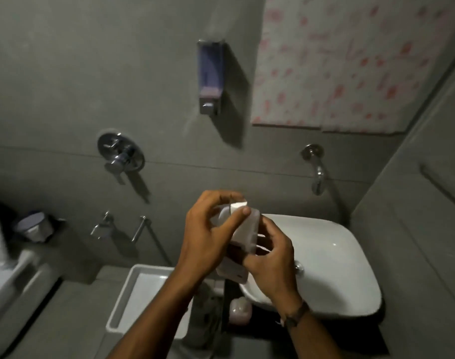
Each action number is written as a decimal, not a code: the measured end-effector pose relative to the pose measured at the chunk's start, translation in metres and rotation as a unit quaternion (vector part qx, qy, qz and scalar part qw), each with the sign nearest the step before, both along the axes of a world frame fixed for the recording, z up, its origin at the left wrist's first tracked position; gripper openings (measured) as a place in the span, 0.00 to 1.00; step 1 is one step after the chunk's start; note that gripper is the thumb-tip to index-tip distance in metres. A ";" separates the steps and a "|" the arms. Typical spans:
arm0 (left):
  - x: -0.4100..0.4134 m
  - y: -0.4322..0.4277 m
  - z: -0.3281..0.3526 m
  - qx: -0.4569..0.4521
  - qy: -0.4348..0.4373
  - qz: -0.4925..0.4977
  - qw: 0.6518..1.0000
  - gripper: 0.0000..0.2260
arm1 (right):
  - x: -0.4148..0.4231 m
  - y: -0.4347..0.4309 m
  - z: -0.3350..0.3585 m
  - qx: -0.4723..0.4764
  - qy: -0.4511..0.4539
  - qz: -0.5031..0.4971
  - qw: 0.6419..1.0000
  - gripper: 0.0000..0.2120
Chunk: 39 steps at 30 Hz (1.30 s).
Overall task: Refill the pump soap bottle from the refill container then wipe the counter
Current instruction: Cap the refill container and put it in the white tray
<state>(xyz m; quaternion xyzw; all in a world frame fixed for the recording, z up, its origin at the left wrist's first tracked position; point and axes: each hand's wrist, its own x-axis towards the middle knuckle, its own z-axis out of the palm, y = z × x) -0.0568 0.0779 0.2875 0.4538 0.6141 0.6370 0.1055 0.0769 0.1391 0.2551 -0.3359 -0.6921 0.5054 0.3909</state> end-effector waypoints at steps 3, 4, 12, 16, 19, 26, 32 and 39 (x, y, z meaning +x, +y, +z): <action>-0.033 -0.028 -0.015 -0.014 -0.029 0.013 0.999 0.06 | -0.039 -0.012 -0.012 -0.009 -0.016 0.048 0.999 0.34; -0.044 -0.039 -0.019 -0.015 -0.027 0.030 0.999 0.04 | -0.053 -0.018 -0.016 -0.011 -0.023 0.065 0.998 0.34; -0.127 -0.113 -0.050 -0.038 -0.050 0.109 0.992 0.06 | -0.146 -0.066 -0.048 -0.033 -0.043 0.160 0.986 0.29; -0.165 -0.141 -0.073 -0.068 -0.034 0.163 0.984 0.08 | -0.188 -0.087 -0.070 -0.044 -0.063 0.212 0.974 0.32; -0.196 -0.157 -0.101 -0.081 -0.051 0.158 0.983 0.09 | -0.219 -0.102 -0.097 -0.055 -0.080 0.231 0.968 0.33; -0.248 -0.195 -0.205 -0.203 -0.203 0.034 0.957 0.23 | -0.262 -0.125 -0.196 -0.075 -0.169 0.203 0.962 0.34; -0.273 -0.215 -0.298 -0.423 -0.202 -0.027 0.883 0.37 | -0.287 -0.136 -0.288 -0.150 -0.214 0.187 0.947 0.38; -0.291 -0.196 -0.368 -0.464 -0.144 0.032 0.874 0.31 | -0.312 -0.142 -0.370 -0.122 -0.300 0.196 0.926 0.30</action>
